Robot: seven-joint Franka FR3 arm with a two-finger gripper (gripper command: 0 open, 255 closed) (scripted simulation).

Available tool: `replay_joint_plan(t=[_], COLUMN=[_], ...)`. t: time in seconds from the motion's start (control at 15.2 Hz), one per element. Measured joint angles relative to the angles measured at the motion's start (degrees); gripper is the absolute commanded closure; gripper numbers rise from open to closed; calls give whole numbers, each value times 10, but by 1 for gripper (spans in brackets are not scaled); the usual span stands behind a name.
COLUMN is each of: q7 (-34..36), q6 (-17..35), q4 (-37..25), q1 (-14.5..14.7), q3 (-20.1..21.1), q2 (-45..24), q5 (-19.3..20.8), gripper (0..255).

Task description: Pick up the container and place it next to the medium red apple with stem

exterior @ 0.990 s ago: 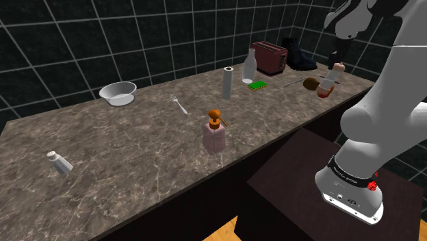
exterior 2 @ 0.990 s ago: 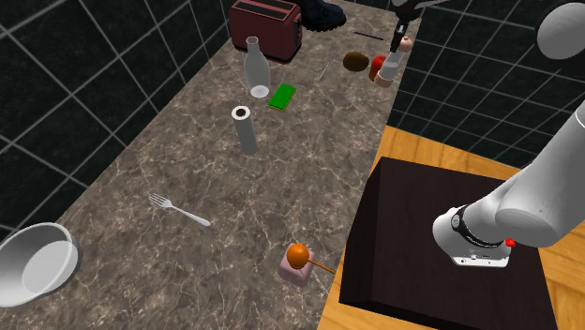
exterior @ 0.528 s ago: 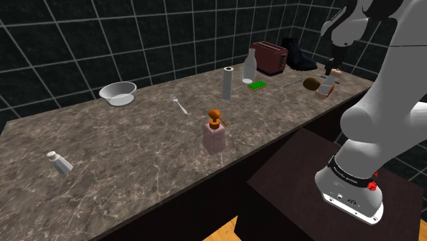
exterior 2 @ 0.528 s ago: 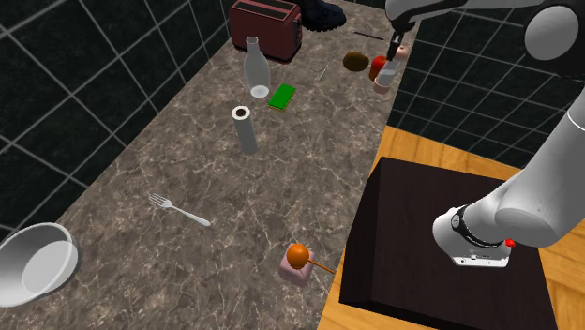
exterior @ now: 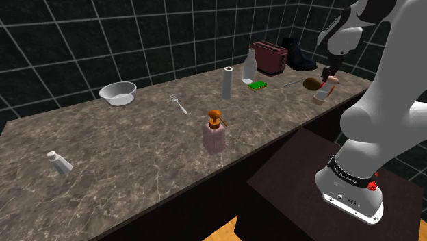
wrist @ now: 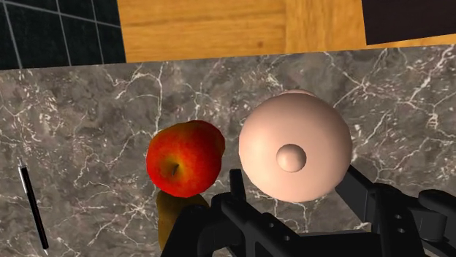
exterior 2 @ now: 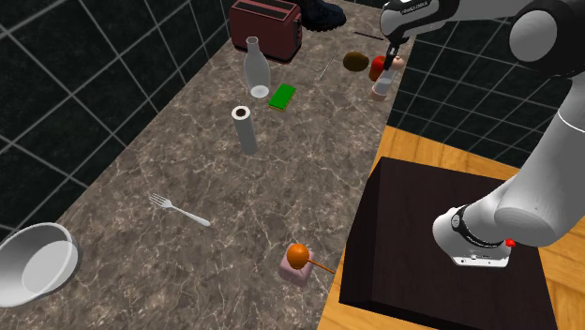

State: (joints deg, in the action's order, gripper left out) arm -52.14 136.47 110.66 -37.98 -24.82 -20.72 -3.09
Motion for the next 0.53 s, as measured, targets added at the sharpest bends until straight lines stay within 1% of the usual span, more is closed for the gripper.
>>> replay_joint_plan(t=[0.4,0.46,0.53], q7=[0,0,0], q6=[3,3,3], q4=[0,0,-1], q1=[-1,-1,-1], q3=[1,1,1], q2=[-3,-3,-3], q5=[-2,-2,-2], gripper=[255,0,0])
